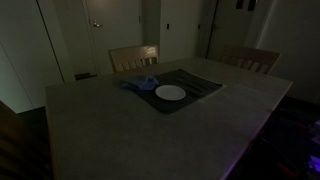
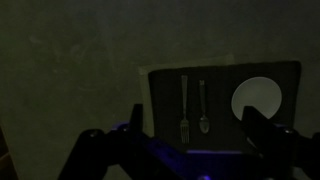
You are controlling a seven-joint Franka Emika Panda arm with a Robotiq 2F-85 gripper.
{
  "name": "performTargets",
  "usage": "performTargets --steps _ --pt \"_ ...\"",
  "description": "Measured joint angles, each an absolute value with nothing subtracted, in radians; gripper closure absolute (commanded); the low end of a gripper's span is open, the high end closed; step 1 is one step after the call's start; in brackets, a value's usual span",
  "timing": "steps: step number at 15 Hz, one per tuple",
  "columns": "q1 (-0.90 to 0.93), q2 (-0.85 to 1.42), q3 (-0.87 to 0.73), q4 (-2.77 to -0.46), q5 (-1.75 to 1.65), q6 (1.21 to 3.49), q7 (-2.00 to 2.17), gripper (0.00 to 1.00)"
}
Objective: Move the plate to the left
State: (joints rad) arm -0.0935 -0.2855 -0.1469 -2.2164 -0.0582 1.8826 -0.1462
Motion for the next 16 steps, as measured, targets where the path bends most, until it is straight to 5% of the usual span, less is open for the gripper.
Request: performTargets --steps 16 --pt "-0.039 -0.114 -0.090 -2.181 -0.054 1.936 -0.161 0.00"
